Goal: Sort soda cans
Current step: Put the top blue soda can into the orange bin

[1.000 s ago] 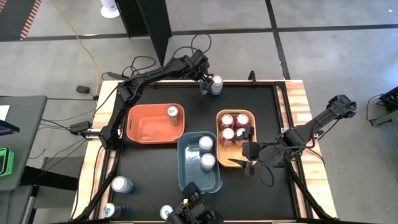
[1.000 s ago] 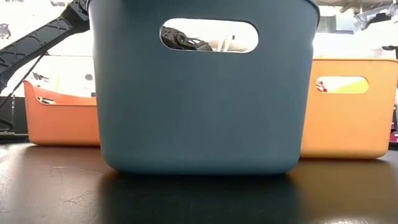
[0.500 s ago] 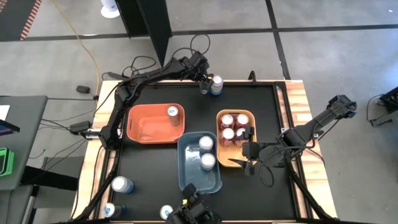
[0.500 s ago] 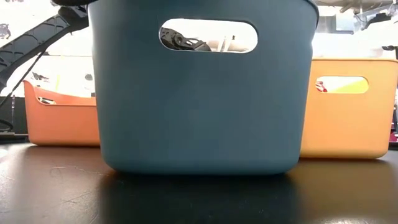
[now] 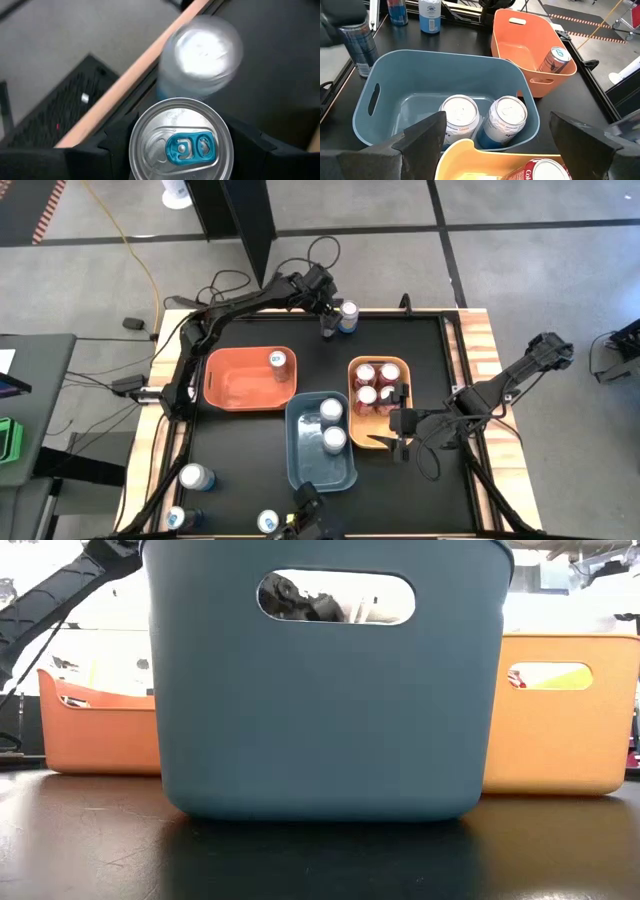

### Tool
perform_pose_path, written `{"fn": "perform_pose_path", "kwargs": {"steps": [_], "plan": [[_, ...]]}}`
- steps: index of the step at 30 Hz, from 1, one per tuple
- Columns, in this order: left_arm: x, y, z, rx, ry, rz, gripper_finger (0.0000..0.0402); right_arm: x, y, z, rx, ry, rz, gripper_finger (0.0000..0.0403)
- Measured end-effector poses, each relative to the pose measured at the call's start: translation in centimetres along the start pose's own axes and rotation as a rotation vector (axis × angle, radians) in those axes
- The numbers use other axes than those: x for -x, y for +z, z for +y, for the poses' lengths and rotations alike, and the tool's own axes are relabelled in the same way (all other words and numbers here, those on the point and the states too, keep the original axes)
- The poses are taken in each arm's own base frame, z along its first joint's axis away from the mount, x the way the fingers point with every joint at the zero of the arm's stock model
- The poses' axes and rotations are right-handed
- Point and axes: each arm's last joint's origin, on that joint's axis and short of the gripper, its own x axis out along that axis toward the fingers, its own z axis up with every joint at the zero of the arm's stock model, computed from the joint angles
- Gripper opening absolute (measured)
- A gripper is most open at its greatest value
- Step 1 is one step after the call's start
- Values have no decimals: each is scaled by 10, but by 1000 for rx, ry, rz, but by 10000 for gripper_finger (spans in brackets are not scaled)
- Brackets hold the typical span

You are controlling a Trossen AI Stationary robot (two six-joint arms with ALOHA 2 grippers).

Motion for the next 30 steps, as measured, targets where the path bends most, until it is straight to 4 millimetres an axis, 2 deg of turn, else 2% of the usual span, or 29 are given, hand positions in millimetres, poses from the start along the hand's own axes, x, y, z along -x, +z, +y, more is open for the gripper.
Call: {"fn": "perform_pose_path", "kwargs": {"steps": [8,11,18,22,30], "plan": [[61,14,-18,-111,10,-53,232,0,-1,0,-12,0,8,368],[97,16,-32,-171,-5,-77,232,1,-1,2,-15,5,7,368],[178,5,-73,-281,88,-108,232,1,-1,2,-16,6,7,368],[222,-12,-97,-275,106,-131,232,1,-1,2,-24,7,6,368],[259,-70,-130,-235,119,-120,232,5,-2,7,-24,27,0,368]]}}
